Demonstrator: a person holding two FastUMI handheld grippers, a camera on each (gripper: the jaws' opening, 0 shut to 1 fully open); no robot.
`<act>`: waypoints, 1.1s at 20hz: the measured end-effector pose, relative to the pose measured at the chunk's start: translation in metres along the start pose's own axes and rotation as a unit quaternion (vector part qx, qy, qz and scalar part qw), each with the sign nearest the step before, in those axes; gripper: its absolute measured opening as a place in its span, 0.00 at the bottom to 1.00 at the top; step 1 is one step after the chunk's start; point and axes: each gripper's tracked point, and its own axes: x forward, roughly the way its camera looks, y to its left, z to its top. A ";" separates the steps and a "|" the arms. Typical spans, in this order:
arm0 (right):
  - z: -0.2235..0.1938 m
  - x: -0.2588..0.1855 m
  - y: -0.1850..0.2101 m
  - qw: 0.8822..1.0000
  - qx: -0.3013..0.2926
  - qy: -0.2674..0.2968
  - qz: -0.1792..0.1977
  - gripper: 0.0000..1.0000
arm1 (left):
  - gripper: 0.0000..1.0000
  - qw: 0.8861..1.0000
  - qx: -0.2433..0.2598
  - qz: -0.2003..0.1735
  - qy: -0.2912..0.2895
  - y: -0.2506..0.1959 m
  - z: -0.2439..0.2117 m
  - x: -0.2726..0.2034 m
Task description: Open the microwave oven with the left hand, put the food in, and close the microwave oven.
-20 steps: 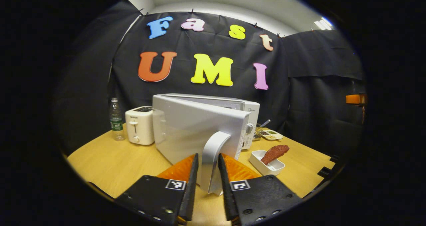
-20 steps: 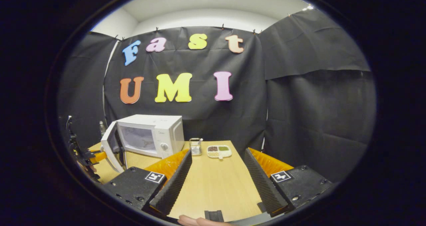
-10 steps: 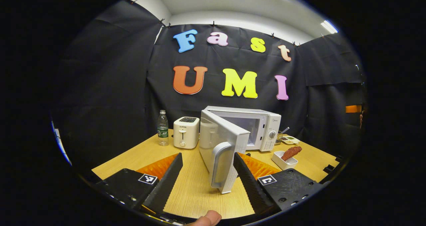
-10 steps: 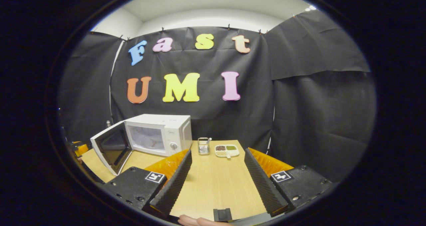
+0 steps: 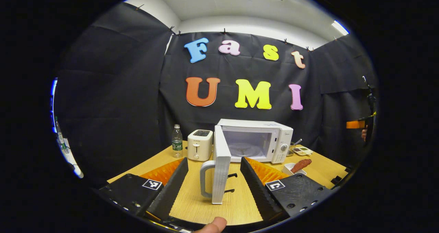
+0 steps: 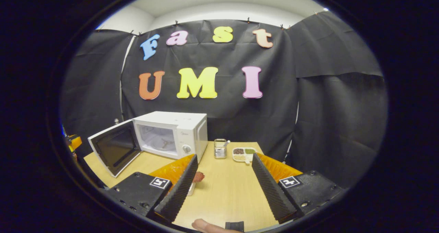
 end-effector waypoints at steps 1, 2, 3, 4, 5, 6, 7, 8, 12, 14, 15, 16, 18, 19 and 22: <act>-0.007 0.013 0.001 1.000 0.000 0.016 0.009 0.91 | 0.93 1.000 -0.006 0.001 -0.014 -0.008 0.015 0.003; -0.014 0.026 0.002 0.999 -0.003 0.034 0.018 1.00 | 0.93 1.000 -0.010 -0.006 -0.021 -0.017 0.023 0.006; -0.023 0.039 0.005 0.998 -0.008 0.054 0.027 0.92 | 0.93 1.000 -0.014 -0.012 -0.022 -0.025 0.027 0.011; -0.031 0.051 0.008 0.996 -0.011 0.075 0.038 0.91 | 0.93 1.000 -0.015 -0.015 -0.019 -0.032 0.031 0.016; -0.040 0.062 0.011 0.994 -0.010 0.096 0.050 1.00 | 0.93 1.000 -0.015 -0.014 -0.014 -0.036 0.034 0.020; -0.047 0.074 0.013 0.991 -0.003 0.119 0.062 1.00 | 0.93 1.000 -0.011 -0.011 -0.011 -0.040 0.039 0.026; -0.056 0.086 0.015 0.987 0.004 0.140 0.073 1.00 | 0.93 1.000 -0.005 -0.006 -0.012 -0.042 0.043 0.031; -0.064 0.096 0.019 0.983 0.010 0.162 0.085 1.00 | 0.93 1.000 0.002 0.000 -0.016 -0.046 0.050 0.037; -0.092 0.138 0.030 0.967 0.026 0.220 0.125 0.94 | 0.93 0.998 0.017 -0.001 -0.055 -0.067 0.082 0.055; -0.110 0.153 0.037 0.953 0.046 0.259 0.150 0.92 | 0.93 0.998 0.015 -0.010 -0.054 -0.083 0.084 0.065; -0.120 0.158 0.042 0.943 0.059 0.282 0.165 0.90 | 0.94 0.999 0.011 -0.016 -0.049 -0.090 0.084 0.070; -0.128 0.162 0.046 0.934 0.070 0.302 0.179 0.86 | 0.93 0.999 0.007 -0.021 -0.043 -0.098 0.083 0.075; -0.140 0.171 0.050 0.920 0.085 0.328 0.198 0.72 | 0.94 0.999 0.007 -0.024 -0.037 -0.105 0.081 0.082; -0.146 0.175 0.053 0.913 0.095 0.338 0.208 0.82 | 0.93 0.999 0.006 -0.018 -0.038 -0.105 0.082 0.085; -0.154 0.177 0.072 0.878 0.159 0.373 0.255 0.76 | 0.93 0.999 -0.016 -0.013 -0.047 -0.107 0.082 0.087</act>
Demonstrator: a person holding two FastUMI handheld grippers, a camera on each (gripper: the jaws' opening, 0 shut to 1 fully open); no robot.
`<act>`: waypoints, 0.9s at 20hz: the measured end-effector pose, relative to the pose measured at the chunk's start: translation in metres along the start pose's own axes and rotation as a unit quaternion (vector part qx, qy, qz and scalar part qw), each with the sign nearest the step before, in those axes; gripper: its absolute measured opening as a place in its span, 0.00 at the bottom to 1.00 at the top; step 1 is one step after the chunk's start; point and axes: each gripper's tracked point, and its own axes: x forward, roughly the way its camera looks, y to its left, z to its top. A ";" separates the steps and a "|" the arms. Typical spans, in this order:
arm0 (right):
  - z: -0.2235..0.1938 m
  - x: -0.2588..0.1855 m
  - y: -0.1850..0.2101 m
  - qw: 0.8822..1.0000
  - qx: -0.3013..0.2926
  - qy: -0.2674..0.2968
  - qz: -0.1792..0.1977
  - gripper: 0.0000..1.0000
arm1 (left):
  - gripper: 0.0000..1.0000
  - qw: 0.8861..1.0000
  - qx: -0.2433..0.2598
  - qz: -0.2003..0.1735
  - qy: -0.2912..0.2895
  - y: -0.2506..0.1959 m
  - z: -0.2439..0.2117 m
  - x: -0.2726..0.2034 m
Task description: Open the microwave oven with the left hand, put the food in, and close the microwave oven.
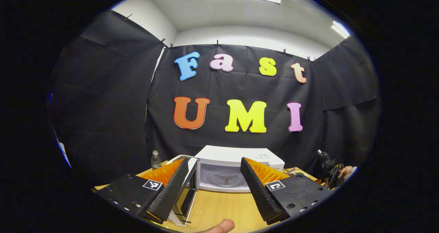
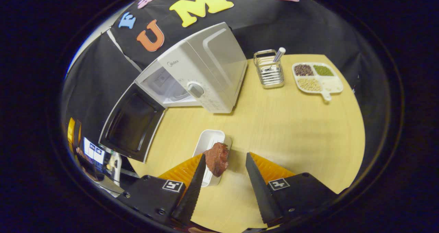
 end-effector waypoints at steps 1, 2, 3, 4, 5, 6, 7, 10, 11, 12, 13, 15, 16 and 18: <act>-0.002 0.004 0.004 0.999 0.019 0.012 0.024 0.61 | 0.94 1.000 -0.010 -0.002 0.002 0.000 -0.003 0.000; -0.003 0.008 0.004 0.999 0.031 0.021 0.038 0.58 | 0.93 1.000 -0.016 -0.006 0.002 -0.001 -0.004 -0.001; -0.004 0.013 0.004 0.998 0.040 0.028 0.047 0.68 | 0.93 1.000 -0.020 -0.009 0.000 -0.001 -0.003 -0.003; -0.008 0.015 0.006 0.996 0.048 0.040 0.061 0.52 | 0.94 1.000 -0.023 -0.013 -0.003 -0.001 -0.003 -0.003; -0.011 0.018 0.009 0.994 0.060 0.046 0.076 0.51 | 0.93 1.000 -0.026 -0.015 -0.003 -0.001 -0.005 -0.004; -0.018 0.021 0.007 0.992 0.070 0.061 0.079 0.43 | 0.93 0.999 -0.026 -0.019 0.001 -0.003 -0.008 -0.005; -0.019 0.023 0.008 0.990 0.091 0.060 0.086 0.24 | 0.93 0.999 -0.023 -0.023 0.006 -0.004 -0.011 -0.007; -0.015 0.012 0.005 0.995 0.069 0.033 0.063 0.10 | 0.93 0.999 -0.005 -0.031 0.012 -0.007 -0.013 -0.012; -0.014 0.004 0.006 0.997 0.051 0.017 0.049 0.10 | 0.93 0.999 0.002 -0.033 0.011 -0.008 -0.012 -0.013; -0.013 -0.002 0.011 0.999 0.036 0.003 0.041 0.10 | 0.93 0.999 0.008 -0.034 0.010 -0.007 -0.013 -0.015; -0.015 -0.011 0.019 0.999 0.020 -0.008 0.035 0.10 | 0.93 0.999 0.012 -0.037 0.011 -0.008 -0.015 -0.016; -0.014 -0.027 0.030 0.999 -0.019 -0.038 0.009 0.10 | 0.93 0.999 0.018 -0.034 0.010 -0.004 -0.018 -0.017; -0.014 -0.033 0.035 0.998 -0.043 -0.055 -0.012 0.10 | 0.93 0.999 0.022 -0.029 0.004 0.000 -0.015 -0.016; -0.016 -0.044 0.047 0.991 -0.087 -0.086 -0.048 0.10 | 0.93 0.999 0.032 -0.025 0.000 0.005 -0.017 -0.015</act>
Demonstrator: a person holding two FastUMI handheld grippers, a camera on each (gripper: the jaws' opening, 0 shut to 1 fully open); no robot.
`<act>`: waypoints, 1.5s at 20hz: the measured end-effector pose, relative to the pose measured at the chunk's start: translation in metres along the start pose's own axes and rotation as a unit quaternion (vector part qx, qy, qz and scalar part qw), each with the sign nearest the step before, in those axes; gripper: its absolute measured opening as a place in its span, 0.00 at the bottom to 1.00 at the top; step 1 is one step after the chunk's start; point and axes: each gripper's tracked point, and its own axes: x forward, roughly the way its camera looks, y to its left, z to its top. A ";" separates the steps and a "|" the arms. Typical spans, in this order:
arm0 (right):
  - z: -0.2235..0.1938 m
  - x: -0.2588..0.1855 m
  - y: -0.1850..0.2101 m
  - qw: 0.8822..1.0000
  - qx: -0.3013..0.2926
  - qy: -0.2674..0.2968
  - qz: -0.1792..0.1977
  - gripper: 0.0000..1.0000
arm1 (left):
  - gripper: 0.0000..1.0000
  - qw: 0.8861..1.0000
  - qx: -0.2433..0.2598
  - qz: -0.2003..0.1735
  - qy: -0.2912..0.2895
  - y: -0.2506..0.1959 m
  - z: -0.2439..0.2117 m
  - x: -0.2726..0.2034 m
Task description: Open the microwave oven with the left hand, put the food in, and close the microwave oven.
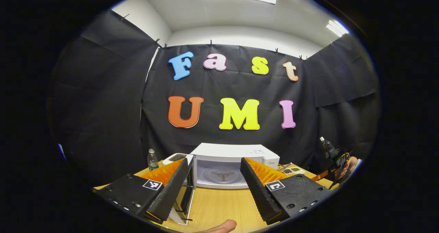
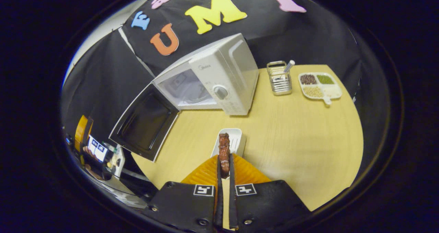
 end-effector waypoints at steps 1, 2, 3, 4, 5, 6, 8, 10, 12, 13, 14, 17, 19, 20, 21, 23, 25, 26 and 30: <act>0.000 -0.006 0.007 1.000 -0.021 -0.015 -0.014 0.10 | 0.93 1.000 0.004 0.003 0.010 0.002 -0.007 0.000; 0.001 -0.010 0.013 0.998 -0.039 -0.029 -0.029 0.10 | 0.93 1.000 0.008 0.003 0.017 0.003 -0.010 -0.001; -0.001 -0.014 0.021 0.997 -0.057 -0.041 -0.042 0.10 | 0.93 1.000 0.012 0.002 0.019 0.003 -0.010 -0.004; -0.001 -0.016 0.028 0.994 -0.074 -0.054 -0.055 0.10 | 0.93 1.000 0.017 0.006 0.019 0.006 -0.010 -0.005; -0.002 -0.016 0.037 0.992 -0.088 -0.066 -0.066 0.10 | 0.93 1.000 0.021 0.010 0.018 0.010 -0.010 -0.004; -0.001 -0.016 0.046 0.989 -0.103 -0.079 -0.075 0.10 | 0.93 1.000 0.021 0.011 0.017 0.012 -0.010 -0.007; -0.003 -0.010 0.069 0.983 -0.132 -0.102 -0.081 0.10 | 0.93 1.000 0.011 0.002 0.017 0.011 -0.009 -0.009; -0.003 0.006 0.087 0.976 -0.160 -0.116 -0.092 0.10 | 0.93 1.000 -0.007 -0.015 0.022 0.008 -0.012 -0.013; 0.001 0.023 0.101 0.970 -0.178 -0.129 -0.105 0.10 | 0.93 0.999 -0.020 -0.026 0.025 0.009 -0.011 -0.017; 0.003 0.034 0.108 0.967 -0.186 -0.136 -0.111 0.10 | 0.94 0.999 -0.022 -0.027 0.026 0.012 -0.012 -0.020; 0.006 0.045 0.115 0.963 -0.195 -0.143 -0.116 0.10 | 0.93 0.999 -0.023 -0.025 0.029 0.015 -0.012 -0.020; 0.021 0.077 0.129 0.949 -0.224 -0.170 -0.140 0.10 | 0.93 0.999 -0.025 -0.022 0.036 0.022 -0.015 -0.023; 0.027 0.097 0.140 0.944 -0.231 -0.182 -0.151 0.10 | 0.93 0.999 -0.025 -0.022 0.042 0.026 -0.019 -0.025; 0.031 0.108 0.148 0.943 -0.231 -0.186 -0.150 0.10 | 0.93 0.998 -0.024 -0.023 0.045 0.028 -0.022 -0.025; 0.035 0.118 0.155 0.944 -0.226 -0.190 -0.146 0.10 | 0.93 0.998 -0.025 -0.023 0.050 0.030 -0.024 -0.026; 0.042 0.137 0.167 0.947 -0.208 -0.201 -0.142 0.10 | 0.93 0.997 -0.026 -0.023 0.062 0.031 -0.034 -0.024; 0.054 0.155 0.175 0.948 -0.188 -0.214 -0.143 0.10 | 0.93 0.997 -0.025 -0.022 0.069 0.036 -0.038 -0.025; 0.061 0.165 0.179 0.947 -0.180 -0.224 -0.145 0.10 | 0.93 0.997 -0.024 -0.021 0.069 0.038 -0.038 -0.025; 0.090 0.201 0.194 0.939 -0.162 -0.259 -0.159 0.10 | 0.94 0.997 -0.033 -0.031 0.063 0.044 -0.045 -0.019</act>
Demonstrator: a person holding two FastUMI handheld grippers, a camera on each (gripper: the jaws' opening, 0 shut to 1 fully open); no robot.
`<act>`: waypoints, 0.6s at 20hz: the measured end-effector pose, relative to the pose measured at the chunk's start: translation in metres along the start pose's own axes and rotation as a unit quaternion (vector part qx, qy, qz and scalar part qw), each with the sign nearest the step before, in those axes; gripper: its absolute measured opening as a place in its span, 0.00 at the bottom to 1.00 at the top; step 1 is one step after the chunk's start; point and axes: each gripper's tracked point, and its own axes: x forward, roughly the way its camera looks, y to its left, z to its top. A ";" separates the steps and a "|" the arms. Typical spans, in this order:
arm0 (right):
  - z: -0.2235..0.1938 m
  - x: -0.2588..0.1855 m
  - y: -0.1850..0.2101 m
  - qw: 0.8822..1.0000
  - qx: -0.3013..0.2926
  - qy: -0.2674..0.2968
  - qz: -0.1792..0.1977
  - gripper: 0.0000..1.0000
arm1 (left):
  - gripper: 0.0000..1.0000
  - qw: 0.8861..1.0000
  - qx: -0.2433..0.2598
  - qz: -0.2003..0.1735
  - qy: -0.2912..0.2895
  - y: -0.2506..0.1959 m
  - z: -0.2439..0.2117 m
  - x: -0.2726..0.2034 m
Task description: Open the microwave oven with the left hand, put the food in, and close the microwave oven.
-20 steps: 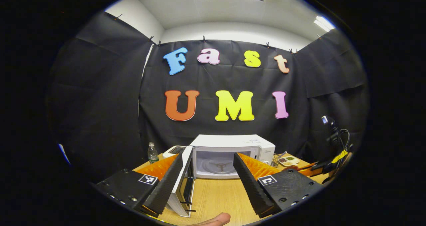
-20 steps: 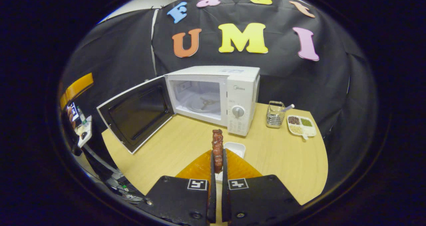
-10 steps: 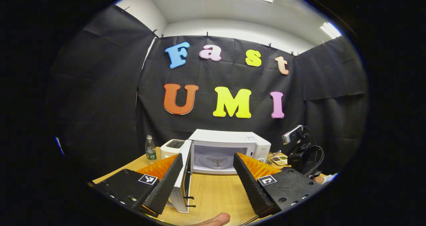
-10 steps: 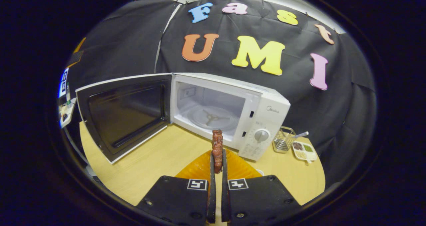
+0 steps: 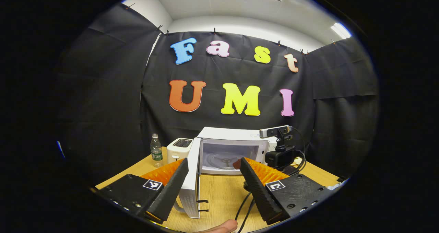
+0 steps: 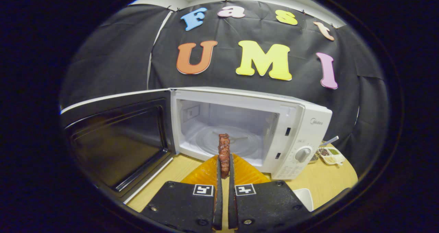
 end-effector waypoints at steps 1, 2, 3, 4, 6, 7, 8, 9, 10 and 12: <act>0.000 0.010 0.005 1.000 0.007 -0.001 -0.004 0.10 | 0.93 1.000 -0.006 -0.002 0.002 0.003 -0.003 0.000; 0.001 0.019 0.012 1.000 0.017 -0.002 -0.004 0.10 | 0.93 1.000 -0.011 -0.003 0.003 0.004 -0.004 0.002; 0.002 0.029 0.018 1.000 0.024 -0.002 -0.003 0.10 | 0.93 1.000 -0.012 -0.003 0.003 0.006 -0.004 0.003; 0.003 0.038 0.022 0.999 0.033 -0.002 -0.001 0.10 | 0.93 1.000 -0.012 -0.003 0.004 0.008 -0.006 0.003; 0.003 0.058 0.024 0.998 0.056 0.003 -0.003 0.10 | 0.93 1.000 -0.014 -0.003 0.012 0.010 -0.012 0.004; 0.005 0.068 0.021 0.998 0.065 0.004 -0.008 0.10 | 0.93 1.000 -0.014 -0.002 0.014 0.011 -0.013 0.004; 0.006 0.078 0.018 0.997 0.080 0.005 -0.013 0.10 | 0.93 1.000 -0.011 -0.001 0.013 0.013 -0.012 0.004; 0.008 0.087 0.017 0.995 0.102 0.005 -0.014 0.10 | 0.93 1.000 -0.008 0.000 0.014 0.015 -0.014 0.005; 0.008 0.095 0.017 0.991 0.131 0.008 -0.014 0.10 | 0.93 1.000 -0.006 -0.001 0.015 0.016 -0.015 0.005; 0.007 0.111 0.018 0.981 0.191 0.020 -0.011 0.10 | 0.93 1.000 -0.013 -0.013 0.021 0.010 -0.018 0.008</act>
